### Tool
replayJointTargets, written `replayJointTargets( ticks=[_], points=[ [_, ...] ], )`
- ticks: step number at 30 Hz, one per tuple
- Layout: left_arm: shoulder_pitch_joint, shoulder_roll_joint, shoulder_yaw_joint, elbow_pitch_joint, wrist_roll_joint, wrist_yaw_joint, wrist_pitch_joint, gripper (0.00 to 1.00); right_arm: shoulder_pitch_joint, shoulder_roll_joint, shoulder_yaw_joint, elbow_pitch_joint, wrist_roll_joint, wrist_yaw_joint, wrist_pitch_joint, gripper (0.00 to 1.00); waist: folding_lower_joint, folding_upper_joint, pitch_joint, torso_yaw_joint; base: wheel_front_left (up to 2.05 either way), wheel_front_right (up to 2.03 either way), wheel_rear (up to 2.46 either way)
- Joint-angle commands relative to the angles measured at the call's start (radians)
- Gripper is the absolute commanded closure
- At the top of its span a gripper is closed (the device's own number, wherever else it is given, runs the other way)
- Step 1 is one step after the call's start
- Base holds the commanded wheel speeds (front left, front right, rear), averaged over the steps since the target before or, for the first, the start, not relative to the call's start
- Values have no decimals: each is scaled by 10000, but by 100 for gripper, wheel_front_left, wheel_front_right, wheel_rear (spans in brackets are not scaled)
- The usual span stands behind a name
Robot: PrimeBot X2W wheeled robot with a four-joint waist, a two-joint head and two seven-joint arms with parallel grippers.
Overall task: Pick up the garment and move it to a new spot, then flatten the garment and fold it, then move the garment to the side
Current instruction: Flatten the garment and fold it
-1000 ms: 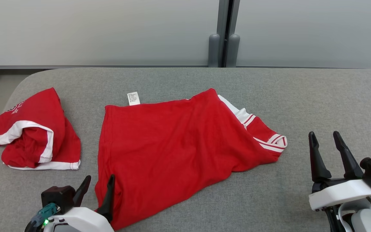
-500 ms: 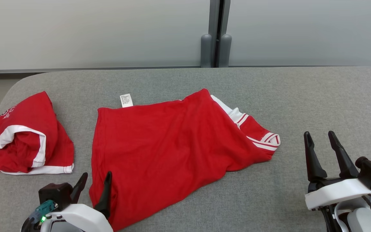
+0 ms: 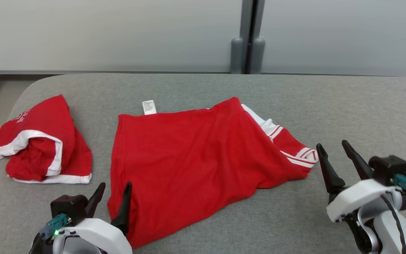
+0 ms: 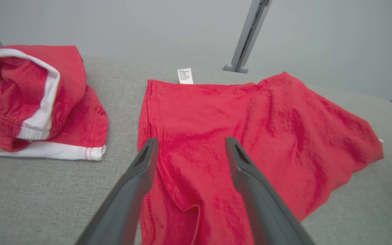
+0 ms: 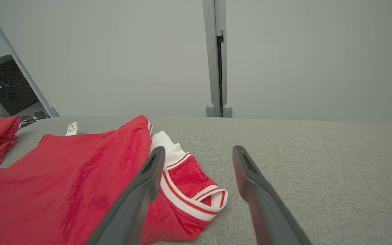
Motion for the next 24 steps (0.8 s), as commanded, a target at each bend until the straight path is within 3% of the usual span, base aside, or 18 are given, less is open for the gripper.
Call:
replayJointTargets(
  ticks=[1,12,21,23,24],
  points=[
    [-146,-19,-11,48,-37,-60,-36,0,-381,-167,212,291,170,21,374,0,-1,-1,115,306,0,0,0],
    [-453,-222,-243,300,-71,-207,-196,0,-2349,-551,1789,1935,1862,21,2518,0,-1,-1,557,1506,0,0,0],
    [-547,-276,-315,507,-133,-251,-249,0,-3117,-417,2391,3168,3109,22,3823,0,-1,-1,598,1964,0,0,0],
    [-547,-240,-296,541,-162,-263,-257,0,-3237,-414,2570,3090,3190,22,3491,58,-1,-1,580,2005,0,0,0],
    [-544,-223,-285,553,-157,-259,-259,0,-3228,-436,2703,3023,3208,22,3304,100,-1,-1,568,2012,0,0,0]
  ],
)
